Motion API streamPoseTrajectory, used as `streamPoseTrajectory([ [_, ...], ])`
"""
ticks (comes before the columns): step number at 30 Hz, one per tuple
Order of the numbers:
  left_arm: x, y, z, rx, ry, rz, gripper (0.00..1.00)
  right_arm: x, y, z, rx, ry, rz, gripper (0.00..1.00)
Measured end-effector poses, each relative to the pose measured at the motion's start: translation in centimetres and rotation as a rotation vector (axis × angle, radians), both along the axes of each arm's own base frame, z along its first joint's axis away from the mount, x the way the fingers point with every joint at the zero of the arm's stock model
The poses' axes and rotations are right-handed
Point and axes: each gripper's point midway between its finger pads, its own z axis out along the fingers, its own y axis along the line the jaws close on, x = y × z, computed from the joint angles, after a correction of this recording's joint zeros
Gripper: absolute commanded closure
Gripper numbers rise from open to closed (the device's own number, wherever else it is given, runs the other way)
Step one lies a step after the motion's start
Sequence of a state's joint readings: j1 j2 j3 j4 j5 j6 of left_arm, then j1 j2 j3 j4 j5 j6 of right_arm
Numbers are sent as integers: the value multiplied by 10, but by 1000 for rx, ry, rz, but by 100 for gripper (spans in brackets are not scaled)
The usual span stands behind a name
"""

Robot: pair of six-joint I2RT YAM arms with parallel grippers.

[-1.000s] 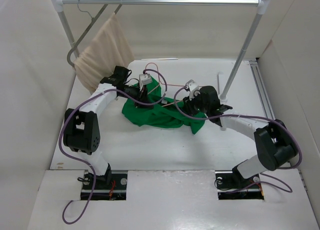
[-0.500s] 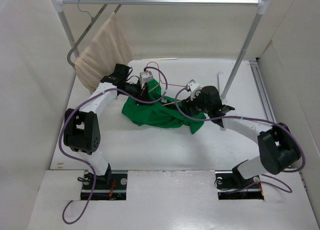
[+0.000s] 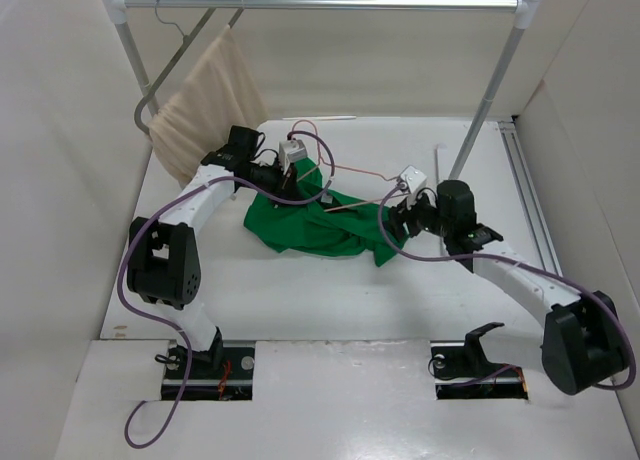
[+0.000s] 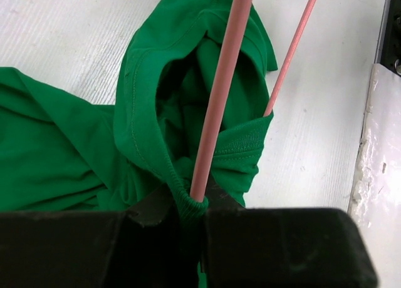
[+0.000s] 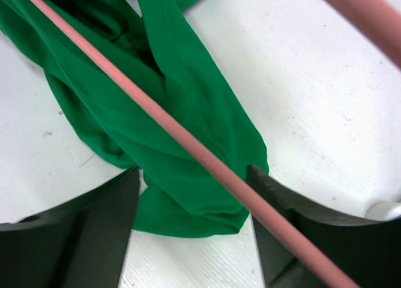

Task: Place the t-shirt on the hanger
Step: Place tshirt on hanger

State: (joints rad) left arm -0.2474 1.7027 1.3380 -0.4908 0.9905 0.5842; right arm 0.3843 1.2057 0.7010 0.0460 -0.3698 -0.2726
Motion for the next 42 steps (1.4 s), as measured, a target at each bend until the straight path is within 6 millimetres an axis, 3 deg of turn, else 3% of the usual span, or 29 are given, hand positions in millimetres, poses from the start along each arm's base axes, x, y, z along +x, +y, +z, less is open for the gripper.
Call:
streamPoseTrajectory([
  [4, 0, -1, 1, -7, 22, 16, 100, -4, -12, -8, 88, 15, -19, 40],
  [8, 6, 3, 0, 5, 38, 62, 100, -4, -25, -6, 247, -7, -92, 41],
  [14, 3, 5, -4, -12, 62, 69, 100, 7, -9, 13, 442, -50, -65, 48],
  [16, -2, 6, -10, -11, 80, 69, 100, 15, -1, 9, 501, -34, -56, 49],
  [18, -5, 7, -14, -8, 96, 72, 100, 19, 7, -10, 526, 27, -56, 49],
  [22, -7, 7, -19, -8, 119, 85, 100, 21, 36, -38, 523, 135, -19, 49],
  [26, -4, 6, -16, -15, 110, 95, 100, 29, 54, -28, 513, 117, 11, 51],
  [28, -3, 6, -15, -17, 107, 97, 100, 37, 55, -24, 489, 98, -9, 57],
  [33, -2, 7, -14, -16, 101, 102, 100, 56, 51, -31, 369, 91, -94, 56],
  [37, -2, 7, -14, -15, 101, 104, 100, 53, 41, -53, 287, 131, -136, 55],
  [42, -2, 7, -13, -16, 100, 105, 100, 47, 42, -64, 237, 148, -119, 55],
])
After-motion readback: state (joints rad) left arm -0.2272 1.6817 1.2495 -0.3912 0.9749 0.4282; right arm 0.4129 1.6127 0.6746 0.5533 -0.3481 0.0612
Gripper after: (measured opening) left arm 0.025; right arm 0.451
